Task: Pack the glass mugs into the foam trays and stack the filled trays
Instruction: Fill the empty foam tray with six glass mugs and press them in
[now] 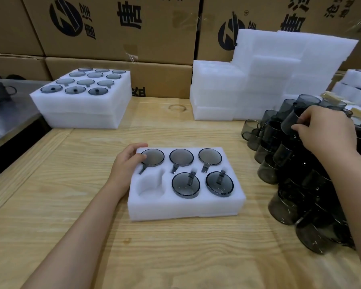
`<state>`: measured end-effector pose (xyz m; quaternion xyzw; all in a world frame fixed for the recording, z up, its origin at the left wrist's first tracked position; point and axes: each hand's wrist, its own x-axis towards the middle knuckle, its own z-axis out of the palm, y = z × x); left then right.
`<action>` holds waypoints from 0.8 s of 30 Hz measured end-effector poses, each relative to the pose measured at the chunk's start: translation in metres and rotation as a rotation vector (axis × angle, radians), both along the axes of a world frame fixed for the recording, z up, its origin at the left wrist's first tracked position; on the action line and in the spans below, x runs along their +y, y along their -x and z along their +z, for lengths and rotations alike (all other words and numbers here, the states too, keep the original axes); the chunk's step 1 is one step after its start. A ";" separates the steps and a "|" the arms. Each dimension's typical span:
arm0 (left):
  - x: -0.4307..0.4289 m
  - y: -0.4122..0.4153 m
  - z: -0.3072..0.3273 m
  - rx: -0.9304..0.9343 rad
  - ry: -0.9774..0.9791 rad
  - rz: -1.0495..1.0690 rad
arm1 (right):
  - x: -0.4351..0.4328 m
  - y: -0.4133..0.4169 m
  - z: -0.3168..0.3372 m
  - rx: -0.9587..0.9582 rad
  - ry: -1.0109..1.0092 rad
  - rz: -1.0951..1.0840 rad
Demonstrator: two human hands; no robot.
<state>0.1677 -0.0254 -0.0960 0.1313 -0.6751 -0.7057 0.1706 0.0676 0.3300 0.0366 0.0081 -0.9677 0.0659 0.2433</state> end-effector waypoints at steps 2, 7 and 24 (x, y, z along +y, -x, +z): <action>0.000 0.000 0.000 0.002 0.000 0.000 | -0.005 -0.008 0.002 0.035 0.103 0.135; 0.000 0.000 0.000 0.006 0.005 0.002 | -0.044 -0.048 -0.003 0.079 0.350 0.530; 0.002 -0.002 0.001 0.082 0.104 -0.010 | -0.161 -0.105 -0.047 -0.524 0.329 1.188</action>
